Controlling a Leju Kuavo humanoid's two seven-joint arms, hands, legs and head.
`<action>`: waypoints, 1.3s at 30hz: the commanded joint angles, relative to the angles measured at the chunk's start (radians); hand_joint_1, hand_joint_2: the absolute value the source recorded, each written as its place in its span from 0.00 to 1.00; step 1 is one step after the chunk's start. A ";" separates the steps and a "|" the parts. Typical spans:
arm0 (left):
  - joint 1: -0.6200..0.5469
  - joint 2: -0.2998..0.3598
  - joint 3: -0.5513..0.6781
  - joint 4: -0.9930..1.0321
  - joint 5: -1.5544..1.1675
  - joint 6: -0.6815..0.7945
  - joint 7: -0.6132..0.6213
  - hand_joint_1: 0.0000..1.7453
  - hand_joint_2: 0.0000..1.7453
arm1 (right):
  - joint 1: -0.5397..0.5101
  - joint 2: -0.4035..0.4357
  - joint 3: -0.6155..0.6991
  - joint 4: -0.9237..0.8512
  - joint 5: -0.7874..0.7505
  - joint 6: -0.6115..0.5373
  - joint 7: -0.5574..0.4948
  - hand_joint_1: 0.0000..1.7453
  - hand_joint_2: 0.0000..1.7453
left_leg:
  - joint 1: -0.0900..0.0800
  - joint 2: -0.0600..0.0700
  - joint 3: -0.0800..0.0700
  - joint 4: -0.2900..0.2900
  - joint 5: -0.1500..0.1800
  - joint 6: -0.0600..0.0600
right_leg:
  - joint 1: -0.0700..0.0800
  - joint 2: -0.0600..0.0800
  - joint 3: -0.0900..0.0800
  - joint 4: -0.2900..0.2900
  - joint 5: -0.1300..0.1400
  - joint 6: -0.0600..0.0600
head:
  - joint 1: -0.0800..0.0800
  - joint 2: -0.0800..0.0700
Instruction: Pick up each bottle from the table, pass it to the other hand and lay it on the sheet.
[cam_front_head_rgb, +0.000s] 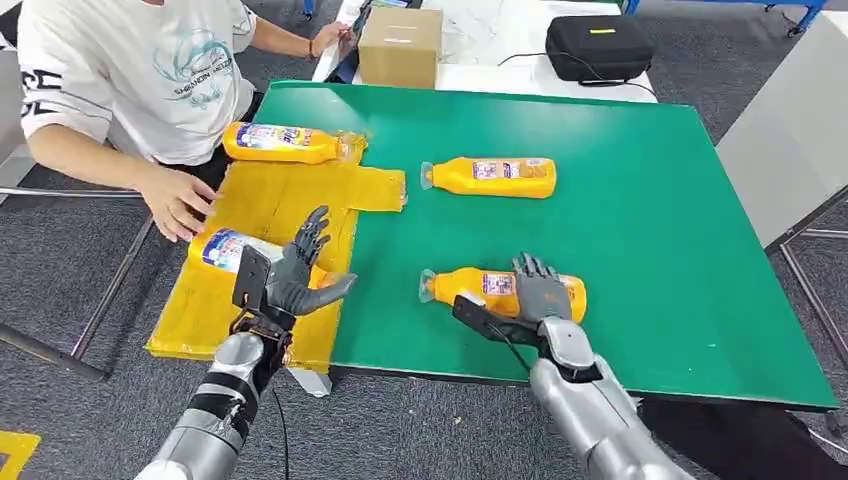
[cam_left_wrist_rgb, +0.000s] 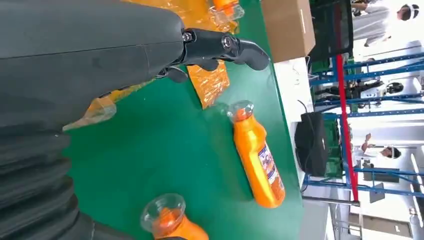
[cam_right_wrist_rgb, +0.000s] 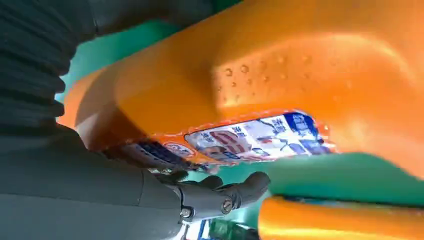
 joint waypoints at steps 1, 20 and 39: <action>-0.063 0.010 0.002 0.088 -0.004 -0.015 0.001 0.00 1.00 | -0.093 -0.018 0.052 0.254 -0.062 0.105 -0.083 1.00 1.00 | 0.001 -0.003 0.005 -0.001 -0.001 -0.001 | 0.001 -0.002 0.006 -0.001 -0.002 -0.001 | 0.000 0.000; -0.096 -0.008 -0.054 0.106 -0.026 0.116 0.011 0.00 1.00 | 0.091 0.165 -0.090 -0.162 -0.543 -0.257 -0.352 1.00 1.00 | 0.001 0.001 0.009 -0.001 -0.002 -0.002 | 0.001 -0.001 0.007 0.000 -0.002 -0.002 | 0.000 0.000; -0.134 -0.026 -0.158 0.115 0.043 0.002 0.035 0.00 1.00 | -0.004 0.275 0.036 -0.052 -0.616 -0.287 -0.429 1.00 1.00 | 0.001 0.003 0.000 0.000 -0.002 -0.002 | 0.001 0.002 -0.001 0.001 -0.001 -0.001 | 0.000 0.000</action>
